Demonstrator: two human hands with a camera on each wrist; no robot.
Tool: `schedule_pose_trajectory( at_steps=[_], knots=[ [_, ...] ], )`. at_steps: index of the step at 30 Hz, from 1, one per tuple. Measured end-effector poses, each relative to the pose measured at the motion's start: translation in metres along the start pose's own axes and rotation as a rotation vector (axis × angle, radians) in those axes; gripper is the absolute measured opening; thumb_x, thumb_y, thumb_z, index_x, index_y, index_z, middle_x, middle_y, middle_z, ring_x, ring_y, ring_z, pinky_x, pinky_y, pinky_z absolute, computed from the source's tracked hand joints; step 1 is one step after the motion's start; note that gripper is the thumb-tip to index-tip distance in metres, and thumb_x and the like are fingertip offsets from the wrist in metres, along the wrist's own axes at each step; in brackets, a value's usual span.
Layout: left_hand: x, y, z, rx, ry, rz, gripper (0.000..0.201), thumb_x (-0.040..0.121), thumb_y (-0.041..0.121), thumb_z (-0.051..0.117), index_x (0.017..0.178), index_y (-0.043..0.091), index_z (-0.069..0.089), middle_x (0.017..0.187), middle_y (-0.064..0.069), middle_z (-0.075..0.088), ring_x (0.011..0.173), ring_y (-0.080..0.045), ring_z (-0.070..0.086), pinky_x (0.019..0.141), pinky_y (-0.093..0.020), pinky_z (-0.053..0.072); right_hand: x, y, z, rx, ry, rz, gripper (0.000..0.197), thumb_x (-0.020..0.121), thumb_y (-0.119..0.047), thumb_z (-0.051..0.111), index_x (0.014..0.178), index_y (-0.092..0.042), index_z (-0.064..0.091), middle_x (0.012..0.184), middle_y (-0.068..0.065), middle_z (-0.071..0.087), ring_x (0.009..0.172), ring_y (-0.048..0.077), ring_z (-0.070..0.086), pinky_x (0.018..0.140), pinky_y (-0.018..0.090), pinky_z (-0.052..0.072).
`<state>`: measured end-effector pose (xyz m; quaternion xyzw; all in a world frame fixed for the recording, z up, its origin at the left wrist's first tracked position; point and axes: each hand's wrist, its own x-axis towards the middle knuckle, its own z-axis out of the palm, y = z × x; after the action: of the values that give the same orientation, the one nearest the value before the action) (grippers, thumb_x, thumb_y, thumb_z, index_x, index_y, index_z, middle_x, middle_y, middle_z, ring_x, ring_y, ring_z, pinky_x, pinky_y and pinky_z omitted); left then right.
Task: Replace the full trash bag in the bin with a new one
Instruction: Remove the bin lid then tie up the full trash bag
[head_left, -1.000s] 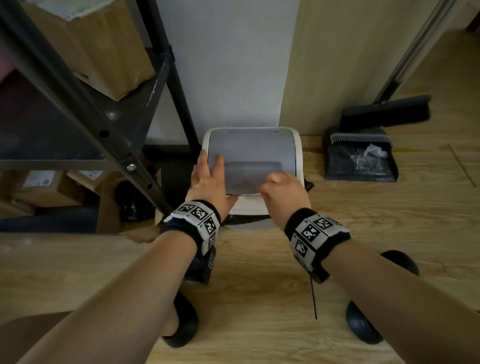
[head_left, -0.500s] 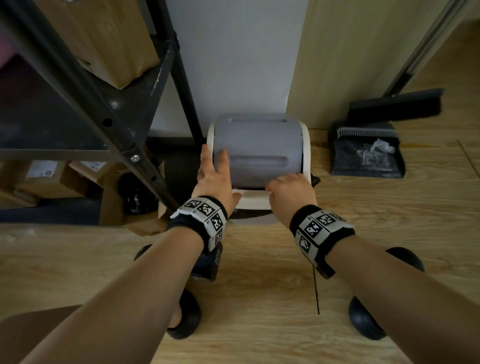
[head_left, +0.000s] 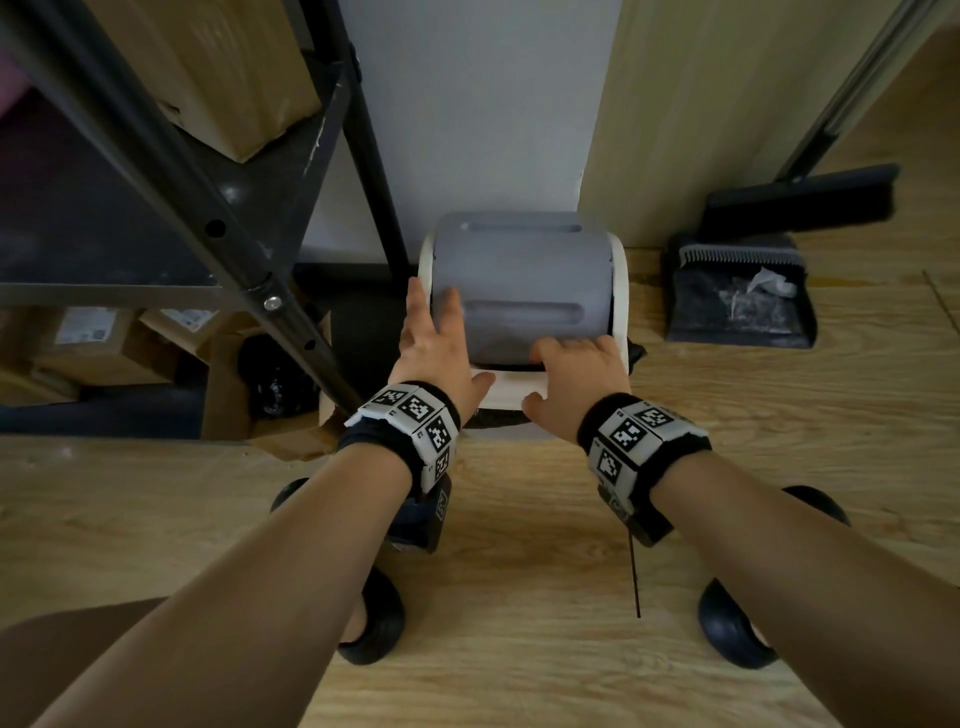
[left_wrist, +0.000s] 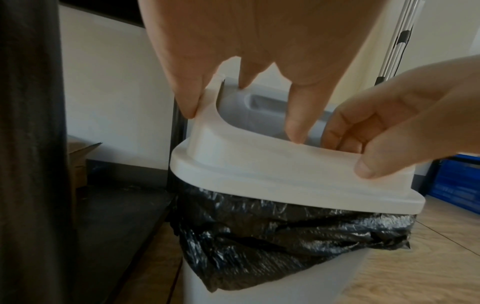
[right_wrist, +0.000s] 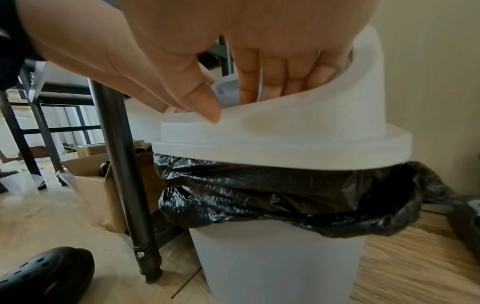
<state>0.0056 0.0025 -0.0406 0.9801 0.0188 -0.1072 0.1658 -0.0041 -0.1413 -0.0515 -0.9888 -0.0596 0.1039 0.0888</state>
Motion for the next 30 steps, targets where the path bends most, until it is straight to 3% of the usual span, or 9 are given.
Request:
schedule_pose_trajectory(
  at_steps=[3, 8, 14, 17, 21, 24, 27, 30],
  knots=[
    [0.0, 0.0, 0.0, -0.002, -0.001, 0.007, 0.094, 0.084, 0.034, 0.066, 0.151, 0.026, 0.001, 0.157, -0.011, -0.021, 0.144, -0.037, 0.02, 0.105, -0.044, 0.041, 0.0, -0.001, 0.004, -0.019, -0.062, 0.017, 0.042, 0.08, -0.038, 0.059, 0.117, -0.021, 0.05, 0.101, -0.001, 0.066, 0.102, 0.021, 0.059, 0.101, 0.033, 0.028],
    [0.0, 0.0, 0.001, 0.0, 0.007, 0.012, 0.093, 0.084, 0.033, 0.066, 0.15, 0.025, 0.003, 0.157, -0.011, -0.02, 0.144, -0.037, 0.02, 0.105, -0.043, 0.042, 0.002, 0.0, 0.01, -0.022, -0.043, 0.037, 0.038, 0.082, -0.037, 0.059, 0.114, -0.019, 0.05, 0.095, 0.0, 0.067, 0.096, 0.022, 0.062, 0.101, 0.032, 0.028],
    [0.0, -0.002, 0.0, -0.022, -0.006, 0.002, 0.092, 0.084, 0.032, 0.067, 0.15, 0.025, 0.003, 0.157, -0.009, -0.021, 0.142, -0.038, 0.024, 0.103, -0.042, 0.044, -0.002, 0.003, 0.011, -0.009, 0.065, 0.011, 0.034, 0.089, -0.034, 0.052, 0.119, -0.019, 0.059, 0.121, 0.001, 0.055, 0.12, 0.022, 0.045, 0.105, 0.034, 0.028],
    [0.0, -0.001, 0.0, -0.028, 0.007, 0.0, 0.094, 0.083, 0.031, 0.067, 0.15, 0.025, 0.002, 0.157, -0.009, -0.02, 0.142, -0.037, 0.025, 0.103, -0.042, 0.044, -0.006, 0.003, 0.009, -0.013, 0.123, 0.01, 0.038, 0.088, -0.037, 0.054, 0.122, -0.02, 0.058, 0.126, 0.003, 0.048, 0.122, 0.024, 0.04, 0.106, 0.035, 0.027],
    [0.003, -0.005, -0.004, -0.146, -0.007, -0.059, 0.104, 0.08, 0.032, 0.07, 0.15, 0.027, -0.006, 0.158, -0.011, -0.015, 0.137, -0.037, 0.036, 0.101, -0.042, 0.045, -0.007, 0.006, 0.003, 0.068, 0.252, 0.099, 0.064, 0.079, -0.044, 0.063, 0.135, -0.021, 0.04, 0.142, 0.012, 0.028, 0.133, 0.032, 0.025, 0.112, 0.043, 0.022],
    [0.008, -0.007, -0.008, -0.276, -0.021, -0.122, 0.11, 0.079, 0.034, 0.071, 0.15, 0.023, -0.012, 0.159, -0.013, -0.001, 0.131, -0.036, 0.045, 0.1, -0.043, 0.045, -0.003, 0.011, -0.001, 0.163, 0.324, 0.187, 0.09, 0.071, -0.047, 0.069, 0.145, -0.02, 0.025, 0.151, 0.017, 0.016, 0.14, 0.037, 0.016, 0.113, 0.051, 0.018],
    [0.011, -0.007, -0.01, -0.38, -0.079, -0.18, 0.112, 0.08, 0.033, 0.071, 0.15, 0.021, -0.016, 0.157, -0.012, 0.015, 0.134, -0.033, 0.041, 0.107, -0.043, 0.038, 0.001, 0.016, 0.0, 0.262, 0.289, 0.277, 0.109, 0.068, -0.049, 0.073, 0.15, -0.02, 0.007, 0.156, 0.02, 0.003, 0.144, 0.038, 0.006, 0.115, 0.054, 0.016],
    [0.013, -0.009, -0.009, -0.414, -0.086, -0.192, 0.114, 0.078, 0.033, 0.073, 0.15, 0.021, -0.015, 0.154, -0.012, 0.019, 0.133, -0.032, 0.041, 0.107, -0.043, 0.038, 0.003, 0.022, 0.001, 0.505, 0.232, 0.351, 0.121, 0.065, -0.044, 0.079, 0.151, -0.021, -0.003, 0.157, 0.019, -0.002, 0.145, 0.038, 0.006, 0.116, 0.053, 0.02]
  ],
)
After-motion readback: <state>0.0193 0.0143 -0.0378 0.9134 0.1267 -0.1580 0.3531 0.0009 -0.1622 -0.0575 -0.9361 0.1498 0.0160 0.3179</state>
